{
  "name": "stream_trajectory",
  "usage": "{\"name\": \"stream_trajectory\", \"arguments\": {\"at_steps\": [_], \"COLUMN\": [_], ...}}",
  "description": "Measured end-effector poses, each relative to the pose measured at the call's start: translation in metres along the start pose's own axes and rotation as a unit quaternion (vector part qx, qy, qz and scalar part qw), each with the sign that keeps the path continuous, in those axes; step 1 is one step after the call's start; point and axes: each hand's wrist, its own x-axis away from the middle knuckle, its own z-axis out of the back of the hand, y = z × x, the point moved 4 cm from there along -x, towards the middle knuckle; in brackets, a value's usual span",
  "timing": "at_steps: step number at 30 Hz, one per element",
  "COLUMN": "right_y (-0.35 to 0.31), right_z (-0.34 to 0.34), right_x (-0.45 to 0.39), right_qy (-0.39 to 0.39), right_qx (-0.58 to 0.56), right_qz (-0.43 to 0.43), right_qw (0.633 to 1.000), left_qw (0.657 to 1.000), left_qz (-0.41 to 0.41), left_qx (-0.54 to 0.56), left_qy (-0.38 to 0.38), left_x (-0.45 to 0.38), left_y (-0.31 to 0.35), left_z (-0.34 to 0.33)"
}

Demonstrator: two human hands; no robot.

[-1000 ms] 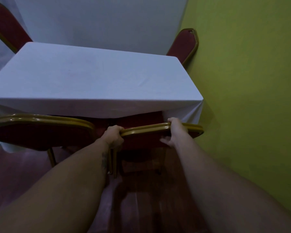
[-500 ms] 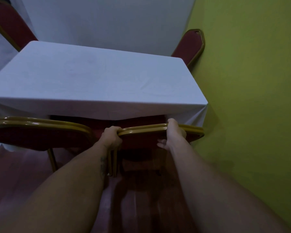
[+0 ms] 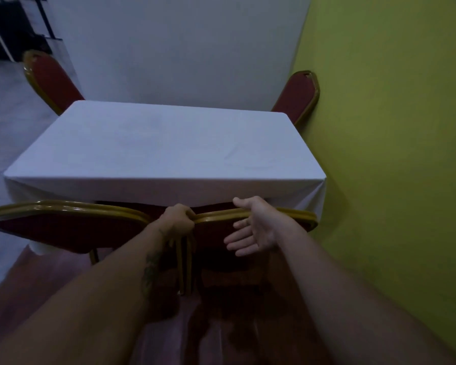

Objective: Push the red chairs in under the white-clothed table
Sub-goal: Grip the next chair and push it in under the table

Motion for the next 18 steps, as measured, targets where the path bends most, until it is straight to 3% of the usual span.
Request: {"name": "stream_trajectory", "arguments": {"at_steps": [8,18], "right_y": [-0.062,-0.141], "right_z": [-0.098,-0.311], "right_x": [-0.003,-0.03], "right_qy": [0.059,0.128], "right_qx": [0.232,0.402], "right_qz": [0.177,0.371], "right_qw": [0.955,0.827], "left_qw": [0.992,0.977], "left_qz": [-0.091,-0.023], "left_qx": [0.04,0.099], "left_qy": [0.083,0.187], "left_x": [0.045,0.094], "left_y": [-0.003,-0.186], "left_z": [0.117,0.303]}}
